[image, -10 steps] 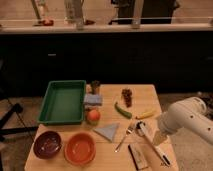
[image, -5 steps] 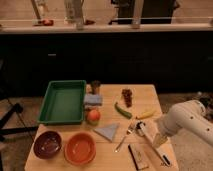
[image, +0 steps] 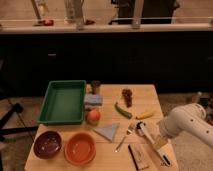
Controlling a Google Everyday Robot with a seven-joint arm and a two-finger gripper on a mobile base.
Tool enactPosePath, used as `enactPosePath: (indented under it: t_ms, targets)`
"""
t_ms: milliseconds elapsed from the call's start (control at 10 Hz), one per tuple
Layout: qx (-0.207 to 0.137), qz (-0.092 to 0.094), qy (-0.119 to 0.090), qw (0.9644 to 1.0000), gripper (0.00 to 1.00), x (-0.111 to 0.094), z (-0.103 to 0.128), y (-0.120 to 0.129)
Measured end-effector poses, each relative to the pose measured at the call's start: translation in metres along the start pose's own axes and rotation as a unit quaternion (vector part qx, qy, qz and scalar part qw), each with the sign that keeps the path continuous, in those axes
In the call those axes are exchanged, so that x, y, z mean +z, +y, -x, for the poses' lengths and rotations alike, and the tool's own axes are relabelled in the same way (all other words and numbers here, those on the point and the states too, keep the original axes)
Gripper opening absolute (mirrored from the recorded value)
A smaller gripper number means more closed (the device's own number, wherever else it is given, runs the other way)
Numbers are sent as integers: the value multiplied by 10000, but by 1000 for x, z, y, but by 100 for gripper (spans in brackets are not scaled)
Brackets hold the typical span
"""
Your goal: Place brush in red bowl
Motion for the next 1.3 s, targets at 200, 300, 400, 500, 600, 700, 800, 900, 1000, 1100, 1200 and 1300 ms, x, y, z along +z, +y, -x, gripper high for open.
enactPosePath:
  t_ms: [200,300,400,500,600,700,800,900,1000,1100,1200,1300]
  targets:
    - [58,9,23,10000,77,6,-1,3]
    - [64,36,35,10000,77,10,-2,5]
    - [59,61,50,10000,77,14,-1,7]
    - [49,90,65,9999,77,18,-1,9]
    - [47,97,71,9999,77,22,-1,11]
    - [46,77,92,9999,77,26,-1,14]
    - [48,66,105,9999,77,31,-2,17]
    - [56,64,123,9999,77,35,-3,18]
    - [43,66,142,9999,77,39,-3,19]
    - [38,70,165,9998,77,42,-3,19]
    - [35,81,178,9998,77,44,-3,19]
    - [44,93,194,9998,77,46,-5,19]
